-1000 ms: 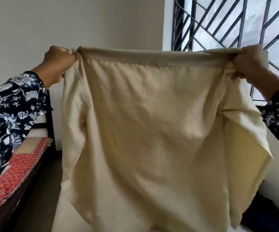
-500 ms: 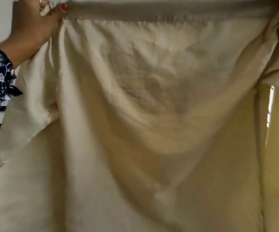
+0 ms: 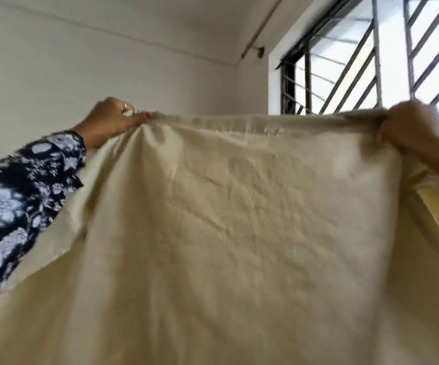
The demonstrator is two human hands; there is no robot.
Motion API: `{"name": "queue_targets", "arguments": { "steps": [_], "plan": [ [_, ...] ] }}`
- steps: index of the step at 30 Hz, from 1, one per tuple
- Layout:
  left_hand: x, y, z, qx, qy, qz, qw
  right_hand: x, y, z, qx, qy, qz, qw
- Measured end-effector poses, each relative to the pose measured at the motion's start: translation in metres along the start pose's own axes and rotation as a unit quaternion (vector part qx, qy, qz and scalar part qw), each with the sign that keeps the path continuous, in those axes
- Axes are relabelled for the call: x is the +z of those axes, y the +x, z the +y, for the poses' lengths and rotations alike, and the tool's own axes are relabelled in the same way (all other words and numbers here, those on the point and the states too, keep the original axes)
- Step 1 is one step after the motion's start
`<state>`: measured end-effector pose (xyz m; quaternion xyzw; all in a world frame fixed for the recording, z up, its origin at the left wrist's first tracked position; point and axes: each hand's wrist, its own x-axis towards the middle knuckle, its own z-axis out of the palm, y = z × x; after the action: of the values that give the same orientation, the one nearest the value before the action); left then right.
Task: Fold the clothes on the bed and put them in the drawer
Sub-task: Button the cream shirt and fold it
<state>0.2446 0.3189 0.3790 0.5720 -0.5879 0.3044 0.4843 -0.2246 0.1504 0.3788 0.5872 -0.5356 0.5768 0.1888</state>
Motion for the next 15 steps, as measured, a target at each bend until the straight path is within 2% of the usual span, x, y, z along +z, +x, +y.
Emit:
{"name": "queue_targets", "arguments": {
  "steps": [3,7,10,15],
  "plan": [
    [0.056,-0.035,-0.041,-0.044,-0.004,-0.083,0.996,0.064,-0.050,0.031,0.029,0.000,-0.138,0.990],
    [0.146,-0.093,-0.092,-0.129,-0.034,-0.167,0.977,0.148,-0.111,0.079,0.067,-0.033,-0.252,0.965],
    [0.218,-0.144,-0.137,-0.186,-0.043,-0.239,0.952,0.206,-0.164,0.111,0.110,-0.007,-0.280,0.954],
    [0.328,-0.226,-0.198,-0.246,-0.081,-0.330,0.908,0.312,-0.235,0.186,0.189,-0.040,-0.354,0.915]
  ]
}}
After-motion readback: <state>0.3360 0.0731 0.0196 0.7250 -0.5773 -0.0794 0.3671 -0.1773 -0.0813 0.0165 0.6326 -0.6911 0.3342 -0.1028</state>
